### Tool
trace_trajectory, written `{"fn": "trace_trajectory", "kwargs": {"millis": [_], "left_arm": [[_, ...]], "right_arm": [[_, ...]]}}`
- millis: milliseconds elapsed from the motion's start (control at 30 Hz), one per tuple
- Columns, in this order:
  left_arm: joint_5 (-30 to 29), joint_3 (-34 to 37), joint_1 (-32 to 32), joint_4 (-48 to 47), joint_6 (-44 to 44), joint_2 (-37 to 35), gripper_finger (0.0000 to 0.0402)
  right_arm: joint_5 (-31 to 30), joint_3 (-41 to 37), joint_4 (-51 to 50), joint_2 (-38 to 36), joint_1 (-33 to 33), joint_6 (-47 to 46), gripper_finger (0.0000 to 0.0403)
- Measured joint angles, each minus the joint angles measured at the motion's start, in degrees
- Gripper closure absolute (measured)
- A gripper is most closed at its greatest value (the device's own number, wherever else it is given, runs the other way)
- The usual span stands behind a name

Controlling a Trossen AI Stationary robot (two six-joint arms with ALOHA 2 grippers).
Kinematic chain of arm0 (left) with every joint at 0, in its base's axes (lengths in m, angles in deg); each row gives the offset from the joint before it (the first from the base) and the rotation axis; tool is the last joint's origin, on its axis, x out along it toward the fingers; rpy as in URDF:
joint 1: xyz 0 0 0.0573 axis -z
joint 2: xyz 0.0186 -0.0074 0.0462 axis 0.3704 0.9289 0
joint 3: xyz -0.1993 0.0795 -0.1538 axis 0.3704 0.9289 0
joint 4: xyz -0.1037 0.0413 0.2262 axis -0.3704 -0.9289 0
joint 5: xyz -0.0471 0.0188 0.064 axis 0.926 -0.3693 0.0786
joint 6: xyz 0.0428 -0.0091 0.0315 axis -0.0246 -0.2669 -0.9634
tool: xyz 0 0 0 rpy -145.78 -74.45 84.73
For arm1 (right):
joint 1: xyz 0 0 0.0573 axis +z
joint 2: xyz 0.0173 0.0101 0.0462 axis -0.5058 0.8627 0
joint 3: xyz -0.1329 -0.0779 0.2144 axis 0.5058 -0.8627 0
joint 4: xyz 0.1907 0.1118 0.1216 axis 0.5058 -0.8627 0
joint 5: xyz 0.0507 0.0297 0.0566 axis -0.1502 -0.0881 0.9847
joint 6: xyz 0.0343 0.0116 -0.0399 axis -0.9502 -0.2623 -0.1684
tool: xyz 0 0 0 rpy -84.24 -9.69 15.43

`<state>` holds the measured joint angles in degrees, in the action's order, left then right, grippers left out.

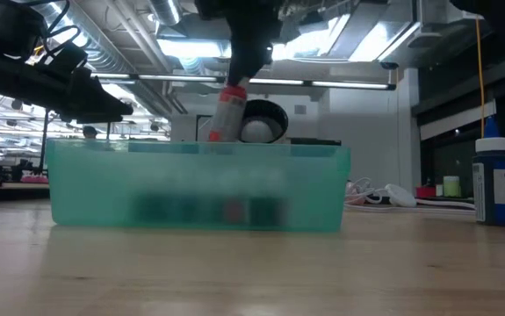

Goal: Pick & Place food coloring
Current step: Put the large orange food coloring bottle into the bin

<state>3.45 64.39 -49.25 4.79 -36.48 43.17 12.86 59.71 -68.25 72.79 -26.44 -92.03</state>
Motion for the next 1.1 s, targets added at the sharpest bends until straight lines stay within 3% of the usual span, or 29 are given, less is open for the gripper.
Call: {"fn": "trace_trajectory", "kwargs": {"millis": [533, 967, 1100], "left_arm": [[0.0, 0.0, 0.0, 0.0, 0.0, 0.0, 0.0041], [0.0, 0.0, 0.0, 0.1, 0.0, 0.0, 0.0041], [0.0, 0.0, 0.0, 0.0, 0.0, 0.0, 0.0041]], "right_arm": [[0.0, 0.0, 12.5, 5.5, -1.2, 5.5, 0.0282], [0.4, -0.1, 13.6, 8.7, -2.2, 5.7, 0.0282], [0.4, -0.1, 14.0, 8.7, -2.2, 5.7, 0.0254]]}}
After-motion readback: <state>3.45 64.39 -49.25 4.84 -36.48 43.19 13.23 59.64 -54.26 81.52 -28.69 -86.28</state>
